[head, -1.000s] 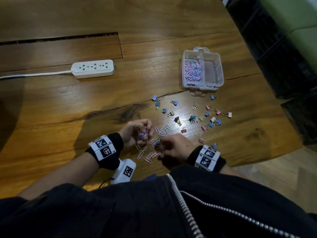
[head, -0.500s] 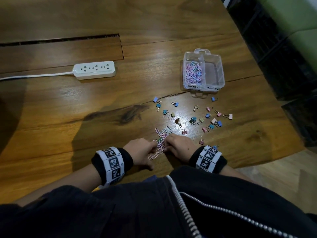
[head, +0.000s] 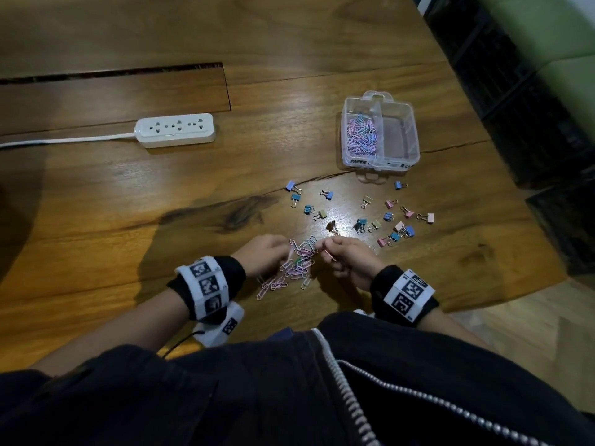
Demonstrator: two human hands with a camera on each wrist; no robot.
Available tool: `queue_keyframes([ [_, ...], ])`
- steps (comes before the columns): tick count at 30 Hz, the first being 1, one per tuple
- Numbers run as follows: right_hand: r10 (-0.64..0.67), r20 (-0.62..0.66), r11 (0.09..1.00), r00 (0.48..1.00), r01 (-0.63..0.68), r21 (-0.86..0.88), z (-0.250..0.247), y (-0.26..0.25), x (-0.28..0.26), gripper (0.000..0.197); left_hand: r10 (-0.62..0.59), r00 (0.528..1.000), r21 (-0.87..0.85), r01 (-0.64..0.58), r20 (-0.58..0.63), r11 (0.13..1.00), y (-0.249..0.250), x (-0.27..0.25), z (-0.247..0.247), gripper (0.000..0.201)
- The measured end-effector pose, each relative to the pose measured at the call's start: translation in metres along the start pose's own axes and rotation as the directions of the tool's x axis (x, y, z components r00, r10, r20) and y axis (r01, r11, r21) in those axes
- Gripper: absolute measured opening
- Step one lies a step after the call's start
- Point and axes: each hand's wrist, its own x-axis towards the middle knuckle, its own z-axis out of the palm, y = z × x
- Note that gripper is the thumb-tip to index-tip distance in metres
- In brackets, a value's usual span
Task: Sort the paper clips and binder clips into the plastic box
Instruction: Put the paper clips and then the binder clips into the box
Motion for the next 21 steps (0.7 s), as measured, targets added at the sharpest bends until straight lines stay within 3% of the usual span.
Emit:
queue_keyframes([
  [1,0.028,-0.010,0.999,1.000,-0.029,-0.037,0.002,0.000,0.000,0.028,-0.035,0.999,-0.258,0.042,0.031,0.965,0.001,-0.001,-0.005,0.023],
  [3,0.050,-0.026,0.986,0.998,-0.053,-0.158,0.007,-0.001,-0.003,0.035,-0.020,0.991,-0.608,0.097,0.133,0.788,0.000,-0.004,-0.016,0.007],
  [6,-0.056,-0.037,0.928,0.998,0.038,-0.370,0.017,0.005,-0.007,0.037,0.035,0.987,-0.768,0.101,0.159,0.632,-0.004,-0.006,-0.025,0.011],
  [9,-0.181,0.033,0.768,0.983,0.162,-0.620,0.026,0.013,-0.006,0.027,-0.010,0.992,-0.762,0.103,0.127,0.639,-0.003,-0.007,-0.028,0.023],
  [11,-0.242,0.074,0.530,0.967,0.196,-0.825,0.029,0.017,-0.006,0.015,-0.116,0.992,-0.597,0.127,0.056,0.792,0.000,-0.008,-0.028,0.033],
  [13,-0.302,0.139,0.329,0.943,0.240,-0.913,0.031,0.018,-0.006,0.018,-0.131,0.988,-0.199,0.113,-0.077,0.973,-0.002,-0.012,-0.027,0.034],
  [14,-0.320,0.157,0.289,0.934,0.254,-0.923,0.031,0.017,-0.005,0.019,-0.083,0.990,0.026,0.086,-0.111,0.996,-0.006,-0.014,-0.027,0.032],
  [17,-0.360,0.131,0.255,0.924,0.233,-0.939,0.028,0.015,0.000,0.014,-0.033,0.997,0.501,0.060,-0.063,0.864,-0.016,-0.025,-0.021,0.036],
  [19,-0.350,0.088,0.251,0.933,0.184,-0.950,0.025,0.014,0.004,0.014,-0.037,0.998,0.669,0.064,-0.054,0.741,-0.020,-0.029,-0.017,0.050],
  [21,-0.342,0.069,0.239,0.937,0.158,-0.958,0.021,0.014,0.006,0.014,-0.021,0.998,0.727,0.057,-0.059,0.684,-0.023,-0.029,-0.013,0.066],
])
